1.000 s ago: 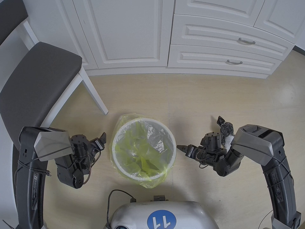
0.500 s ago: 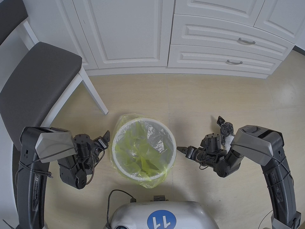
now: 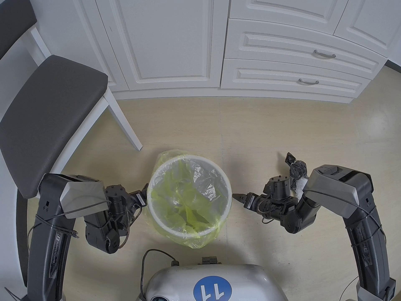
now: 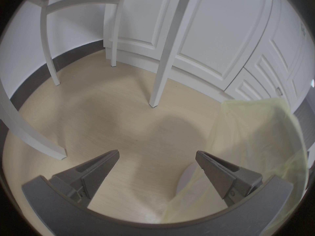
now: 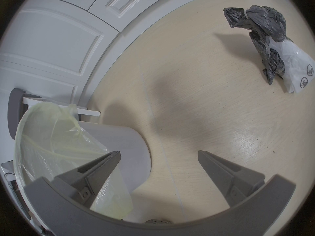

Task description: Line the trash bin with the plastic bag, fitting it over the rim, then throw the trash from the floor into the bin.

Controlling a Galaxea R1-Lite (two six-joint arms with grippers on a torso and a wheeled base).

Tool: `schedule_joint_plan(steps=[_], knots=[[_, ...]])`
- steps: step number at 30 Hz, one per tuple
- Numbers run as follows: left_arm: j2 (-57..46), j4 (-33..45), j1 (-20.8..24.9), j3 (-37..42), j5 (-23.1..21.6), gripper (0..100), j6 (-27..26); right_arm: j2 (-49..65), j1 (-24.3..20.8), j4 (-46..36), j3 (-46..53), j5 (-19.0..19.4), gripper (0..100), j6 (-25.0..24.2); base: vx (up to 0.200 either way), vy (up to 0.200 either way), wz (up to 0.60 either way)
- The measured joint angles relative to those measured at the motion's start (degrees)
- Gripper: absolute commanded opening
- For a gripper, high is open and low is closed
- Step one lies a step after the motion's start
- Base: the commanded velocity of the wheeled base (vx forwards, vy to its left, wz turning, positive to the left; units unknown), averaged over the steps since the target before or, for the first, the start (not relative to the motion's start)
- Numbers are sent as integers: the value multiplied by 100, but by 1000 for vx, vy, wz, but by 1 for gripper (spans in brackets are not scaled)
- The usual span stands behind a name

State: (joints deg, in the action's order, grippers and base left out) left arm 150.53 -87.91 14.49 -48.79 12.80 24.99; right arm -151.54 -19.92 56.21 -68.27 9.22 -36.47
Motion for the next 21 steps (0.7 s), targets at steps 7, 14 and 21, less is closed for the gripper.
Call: schedule_joint_plan(steps=[7, 14, 21], knots=[[241, -6, 11, -363, 595, 100, -200, 0, -22, 41, 16, -20, 100, 54, 0, 0, 0], [289, -15, -35, -468, 655, 100, -143, -22, -55, 134, -50, -148, 100, 315, 0, 0, 0], [204, -15, -63, -482, 767, 100, -156, -74, -118, 883, -262, -739, 100, 390, 0, 0, 0]])
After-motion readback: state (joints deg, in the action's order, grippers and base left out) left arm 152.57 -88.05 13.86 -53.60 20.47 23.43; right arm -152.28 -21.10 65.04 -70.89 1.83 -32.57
